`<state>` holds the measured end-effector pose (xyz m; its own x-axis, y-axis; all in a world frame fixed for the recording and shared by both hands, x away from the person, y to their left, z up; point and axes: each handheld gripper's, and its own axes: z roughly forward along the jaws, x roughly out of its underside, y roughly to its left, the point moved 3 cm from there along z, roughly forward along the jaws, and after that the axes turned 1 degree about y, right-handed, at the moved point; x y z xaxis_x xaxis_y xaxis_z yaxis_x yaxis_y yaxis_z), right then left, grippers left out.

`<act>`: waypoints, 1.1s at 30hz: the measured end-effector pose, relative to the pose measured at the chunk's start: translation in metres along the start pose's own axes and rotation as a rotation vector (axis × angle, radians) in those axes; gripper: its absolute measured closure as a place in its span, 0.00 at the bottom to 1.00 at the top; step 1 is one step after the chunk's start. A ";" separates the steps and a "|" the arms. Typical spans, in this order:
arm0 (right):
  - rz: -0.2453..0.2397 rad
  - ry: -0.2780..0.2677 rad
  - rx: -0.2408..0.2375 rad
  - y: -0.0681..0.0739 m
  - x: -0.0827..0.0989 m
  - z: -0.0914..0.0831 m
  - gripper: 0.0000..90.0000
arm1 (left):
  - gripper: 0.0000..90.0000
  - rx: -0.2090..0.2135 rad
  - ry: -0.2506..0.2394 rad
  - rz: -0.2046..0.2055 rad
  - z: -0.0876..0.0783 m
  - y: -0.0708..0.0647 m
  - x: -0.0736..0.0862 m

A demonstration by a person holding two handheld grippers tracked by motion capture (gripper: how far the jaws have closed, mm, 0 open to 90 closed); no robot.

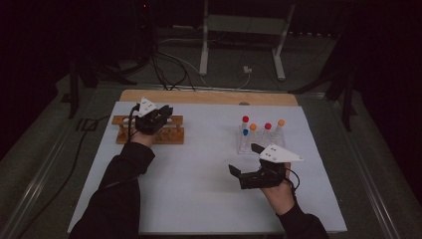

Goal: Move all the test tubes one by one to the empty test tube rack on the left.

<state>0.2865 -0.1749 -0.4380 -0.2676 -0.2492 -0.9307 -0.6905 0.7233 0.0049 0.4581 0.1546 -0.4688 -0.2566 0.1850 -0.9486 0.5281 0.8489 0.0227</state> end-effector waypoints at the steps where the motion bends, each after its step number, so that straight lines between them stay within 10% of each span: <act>1: 0.002 0.000 -0.001 0.000 0.000 0.000 0.00 | 0.87 -0.002 -0.005 -0.001 0.001 0.000 0.002; 20: 0.011 -0.006 -0.015 0.000 -0.005 -0.003 0.00 | 0.82 0.037 0.044 -0.019 0.001 0.001 0.007; 28: 0.014 -0.023 0.002 -0.016 -0.018 -0.012 0.00 | 0.29 0.098 0.027 -0.002 -0.022 -0.007 -0.012; 33: 0.025 -0.015 0.035 -0.031 -0.020 -0.014 0.00 | 0.13 0.222 -0.002 0.014 -0.054 -0.018 -0.019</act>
<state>0.3036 -0.2011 -0.4147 -0.2743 -0.2218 -0.9357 -0.6598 0.7512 0.0154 0.4094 0.1623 -0.4341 -0.2462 0.1950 -0.9494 0.6967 0.7166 -0.0335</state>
